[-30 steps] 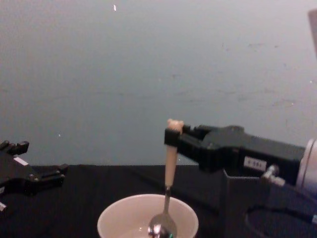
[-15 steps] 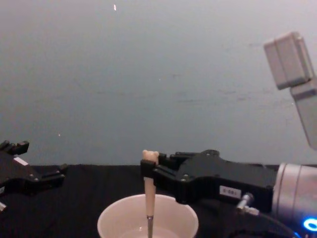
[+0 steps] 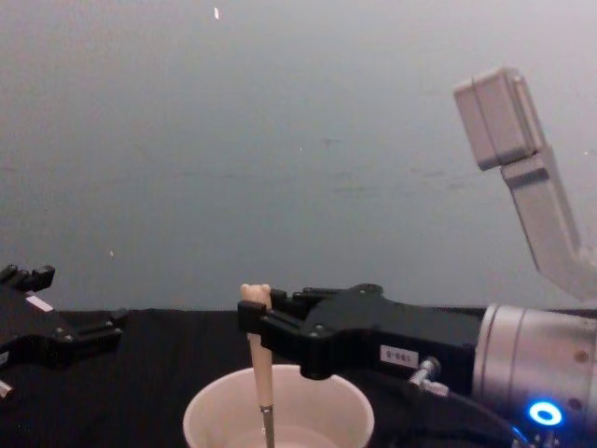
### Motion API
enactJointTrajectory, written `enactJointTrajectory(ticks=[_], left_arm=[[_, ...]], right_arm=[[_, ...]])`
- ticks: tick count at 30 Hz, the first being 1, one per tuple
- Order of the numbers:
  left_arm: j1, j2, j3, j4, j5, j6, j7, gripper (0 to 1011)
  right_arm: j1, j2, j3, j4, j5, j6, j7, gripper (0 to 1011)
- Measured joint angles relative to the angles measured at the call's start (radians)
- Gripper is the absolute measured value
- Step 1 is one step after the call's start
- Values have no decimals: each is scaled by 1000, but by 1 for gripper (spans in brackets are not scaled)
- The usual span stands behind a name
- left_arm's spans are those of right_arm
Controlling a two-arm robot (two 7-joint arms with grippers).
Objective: Pick up the stirring spoon with one hand, stir inside the cup, then place it back in its original position.
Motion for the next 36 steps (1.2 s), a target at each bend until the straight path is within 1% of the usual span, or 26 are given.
enactJointTrajectory(ticks=[6, 10, 20, 24, 30, 33, 34, 36], left_arm=[[0, 0, 0, 0, 0, 0, 0, 1001], [0, 0, 0, 0, 0, 0, 0, 1001], [0, 0, 0, 0, 0, 0, 0, 1001], [0, 0, 0, 0, 0, 0, 0, 1001], [0, 0, 0, 0, 0, 0, 0, 1001], [0, 0, 0, 0, 0, 0, 0, 1002], [0, 0, 0, 0, 0, 0, 0, 1001], [0, 0, 0, 0, 0, 0, 0, 1001]], right_arm=[[24, -23, -1, 39, 1, 0, -2, 213], [40, -38, 10, 61, 4, -5, -15, 213], [52, -48, 37, 83, 7, -11, -41, 213], [50, -43, 46, 81, 8, -9, -46, 213], [27, -15, 62, 45, 16, 0, -47, 214], [2, 9, 74, 3, 30, 11, -42, 214], [2, 9, 74, 3, 30, 11, -42, 213], [-20, 27, 81, -34, 47, 19, -34, 213]])
